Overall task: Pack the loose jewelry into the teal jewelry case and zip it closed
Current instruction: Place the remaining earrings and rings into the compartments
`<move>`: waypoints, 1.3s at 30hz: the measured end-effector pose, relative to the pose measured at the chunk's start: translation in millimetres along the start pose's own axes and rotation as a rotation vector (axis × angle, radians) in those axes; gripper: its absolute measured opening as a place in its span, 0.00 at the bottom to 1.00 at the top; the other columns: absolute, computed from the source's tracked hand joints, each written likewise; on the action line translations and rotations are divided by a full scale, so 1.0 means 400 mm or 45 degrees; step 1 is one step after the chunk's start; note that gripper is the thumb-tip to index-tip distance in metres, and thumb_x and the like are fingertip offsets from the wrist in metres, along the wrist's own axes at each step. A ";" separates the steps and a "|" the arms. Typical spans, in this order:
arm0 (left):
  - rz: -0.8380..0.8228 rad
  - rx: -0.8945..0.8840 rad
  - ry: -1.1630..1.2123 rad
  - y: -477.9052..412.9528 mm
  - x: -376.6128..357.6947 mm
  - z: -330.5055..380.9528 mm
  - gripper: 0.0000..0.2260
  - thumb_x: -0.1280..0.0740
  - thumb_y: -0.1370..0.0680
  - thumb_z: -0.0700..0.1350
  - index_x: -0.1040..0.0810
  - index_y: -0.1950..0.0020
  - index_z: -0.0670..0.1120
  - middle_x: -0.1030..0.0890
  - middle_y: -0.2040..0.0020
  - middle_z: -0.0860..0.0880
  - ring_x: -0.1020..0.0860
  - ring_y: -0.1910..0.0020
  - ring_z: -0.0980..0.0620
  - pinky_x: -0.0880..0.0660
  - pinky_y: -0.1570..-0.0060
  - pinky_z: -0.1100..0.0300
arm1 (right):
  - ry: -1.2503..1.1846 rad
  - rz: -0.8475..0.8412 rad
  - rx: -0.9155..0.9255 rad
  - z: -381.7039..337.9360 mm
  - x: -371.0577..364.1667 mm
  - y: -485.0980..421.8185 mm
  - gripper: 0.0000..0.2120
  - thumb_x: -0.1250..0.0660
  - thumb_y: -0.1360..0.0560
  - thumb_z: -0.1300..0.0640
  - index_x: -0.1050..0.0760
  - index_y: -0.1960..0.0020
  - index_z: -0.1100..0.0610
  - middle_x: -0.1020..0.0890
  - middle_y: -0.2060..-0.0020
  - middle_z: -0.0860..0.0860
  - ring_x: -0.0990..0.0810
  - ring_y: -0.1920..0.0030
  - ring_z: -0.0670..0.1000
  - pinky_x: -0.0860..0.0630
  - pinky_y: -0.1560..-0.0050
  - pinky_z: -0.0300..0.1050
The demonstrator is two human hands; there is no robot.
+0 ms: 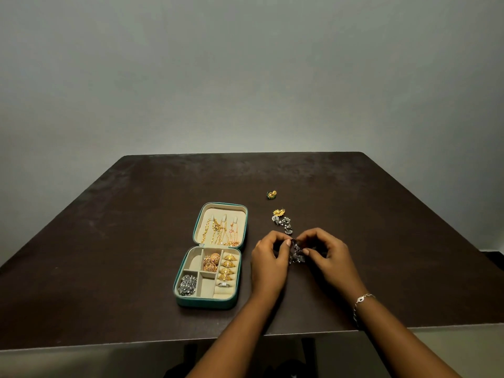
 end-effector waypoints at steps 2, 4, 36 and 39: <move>0.003 -0.001 0.031 0.001 0.002 0.000 0.05 0.37 0.28 0.48 0.21 0.59 0.51 0.19 0.61 0.54 0.22 0.57 0.51 0.26 0.57 0.55 | 0.031 0.024 0.031 -0.005 0.003 -0.001 0.15 0.33 0.32 0.72 0.23 0.57 0.53 0.20 0.59 0.46 0.22 0.55 0.42 0.27 0.57 0.33; 0.002 -0.005 0.049 0.000 0.002 0.000 0.06 0.37 0.29 0.49 0.21 0.59 0.51 0.18 0.61 0.54 0.22 0.57 0.52 0.25 0.56 0.54 | 0.045 0.033 0.065 -0.012 0.003 0.001 0.14 0.32 0.32 0.71 0.22 0.57 0.53 0.21 0.58 0.46 0.23 0.55 0.43 0.29 0.57 0.32; -0.085 -0.027 0.436 0.012 0.030 0.044 0.13 0.39 0.24 0.32 0.24 0.50 0.49 0.19 0.53 0.52 0.21 0.49 0.57 0.26 0.48 0.64 | -0.131 -0.065 0.021 -0.072 0.033 -0.040 0.03 0.31 0.30 0.68 0.22 0.61 0.61 0.18 0.64 0.53 0.21 0.62 0.44 0.25 0.58 0.39; -0.062 -0.059 0.443 0.015 0.039 0.053 0.11 0.38 0.24 0.33 0.23 0.50 0.48 0.19 0.53 0.52 0.21 0.49 0.57 0.26 0.48 0.64 | -0.084 -0.057 0.031 -0.090 0.041 -0.044 0.04 0.31 0.30 0.67 0.21 0.59 0.60 0.18 0.62 0.50 0.20 0.59 0.44 0.24 0.55 0.40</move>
Point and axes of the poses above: each hand's wrist, its own y-axis away from the middle knuckle, its own x-axis out of the back of the hand, z = x × y, the point moved 9 cm from there along -y, towards the middle knuckle
